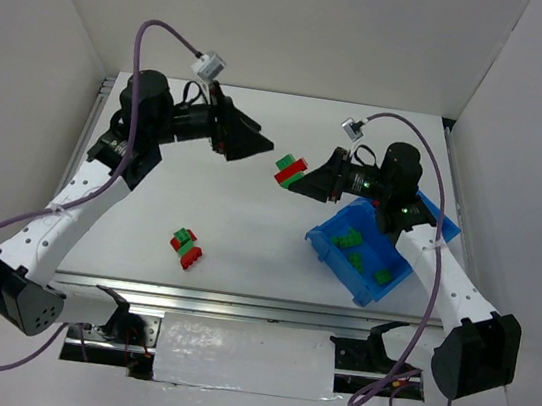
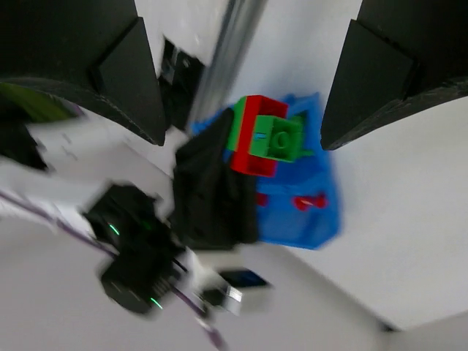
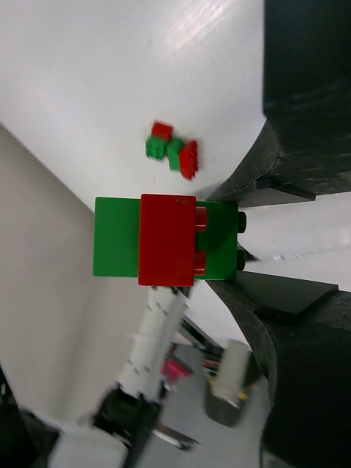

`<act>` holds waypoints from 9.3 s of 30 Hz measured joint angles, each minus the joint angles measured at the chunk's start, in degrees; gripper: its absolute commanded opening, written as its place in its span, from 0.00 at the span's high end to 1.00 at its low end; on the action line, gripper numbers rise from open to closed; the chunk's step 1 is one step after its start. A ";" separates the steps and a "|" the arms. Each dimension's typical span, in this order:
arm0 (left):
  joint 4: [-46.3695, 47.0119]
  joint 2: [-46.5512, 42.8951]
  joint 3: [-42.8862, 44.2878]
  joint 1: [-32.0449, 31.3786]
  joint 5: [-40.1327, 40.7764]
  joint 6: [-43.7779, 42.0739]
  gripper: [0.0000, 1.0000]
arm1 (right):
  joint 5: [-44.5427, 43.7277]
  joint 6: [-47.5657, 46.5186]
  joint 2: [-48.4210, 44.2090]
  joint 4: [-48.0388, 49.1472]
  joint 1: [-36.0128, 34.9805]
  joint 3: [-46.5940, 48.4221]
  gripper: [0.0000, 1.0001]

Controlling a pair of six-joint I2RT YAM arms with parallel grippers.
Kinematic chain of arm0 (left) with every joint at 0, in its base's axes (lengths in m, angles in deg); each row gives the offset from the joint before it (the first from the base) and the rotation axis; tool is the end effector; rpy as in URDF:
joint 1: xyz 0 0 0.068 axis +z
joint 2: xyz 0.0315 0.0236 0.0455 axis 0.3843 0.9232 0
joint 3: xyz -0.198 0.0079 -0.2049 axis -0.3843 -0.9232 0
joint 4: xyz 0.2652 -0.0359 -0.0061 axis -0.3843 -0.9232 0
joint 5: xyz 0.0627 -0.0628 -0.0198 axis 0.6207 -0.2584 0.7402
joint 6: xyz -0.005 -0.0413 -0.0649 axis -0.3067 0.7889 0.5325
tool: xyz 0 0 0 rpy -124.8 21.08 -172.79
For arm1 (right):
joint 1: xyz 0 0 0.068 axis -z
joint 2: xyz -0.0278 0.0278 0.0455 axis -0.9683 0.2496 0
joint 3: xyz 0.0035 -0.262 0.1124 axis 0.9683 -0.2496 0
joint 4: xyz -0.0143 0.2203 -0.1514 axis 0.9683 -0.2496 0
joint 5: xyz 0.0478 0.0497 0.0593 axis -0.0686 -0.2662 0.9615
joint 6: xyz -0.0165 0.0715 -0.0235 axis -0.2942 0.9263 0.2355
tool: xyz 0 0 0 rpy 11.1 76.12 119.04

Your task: Sort the legos into containers by color

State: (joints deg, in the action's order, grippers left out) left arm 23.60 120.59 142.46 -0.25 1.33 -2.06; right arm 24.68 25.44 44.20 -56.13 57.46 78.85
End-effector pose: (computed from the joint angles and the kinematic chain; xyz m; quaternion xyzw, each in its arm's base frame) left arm 0.2680 -0.1551 0.4756 0.1631 0.6714 -0.5159 0.5064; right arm 0.2552 0.1404 0.3544 -0.2052 0.6964 0.5802 0.3690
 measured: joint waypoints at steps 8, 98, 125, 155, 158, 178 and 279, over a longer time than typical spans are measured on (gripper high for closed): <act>9.92 6.36 -3.41 -1.51 -24.85 2.25 0.01 | 15.85 -2.27 0.22 -5.57 0.04 6.69 0.74; -24.48 16.20 12.72 -2.97 2.60 -12.92 1.00 | -70.90 2.99 -5.38 -59.89 2.97 5.73 0.15; 8.92 6.34 -3.30 -7.10 -25.18 6.78 1.00 | -6.67 7.85 -15.96 1.11 0.48 -2.73 0.24; -0.09 4.85 -2.80 -10.64 -22.82 -0.42 0.00 | -5.60 10.05 -11.23 11.56 -8.11 -0.85 1.00; -3.26 3.89 -2.25 -10.51 -21.55 -2.89 0.01 | -3.23 9.49 -11.26 11.41 -5.90 -0.85 1.00; -3.37 1.75 -3.23 -9.57 -20.52 -4.85 0.69 | 1.99 4.87 -12.68 7.91 -2.23 -0.68 1.00; -59.32 -13.94 -14.23 23.61 65.33 16.96 0.01 | -54.99 -19.74 54.95 -43.56 -45.42 53.37 0.27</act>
State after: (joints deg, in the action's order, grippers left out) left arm -35.72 106.64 128.23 23.35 66.66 14.90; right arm -30.32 5.70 99.15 -99.69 12.04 132.22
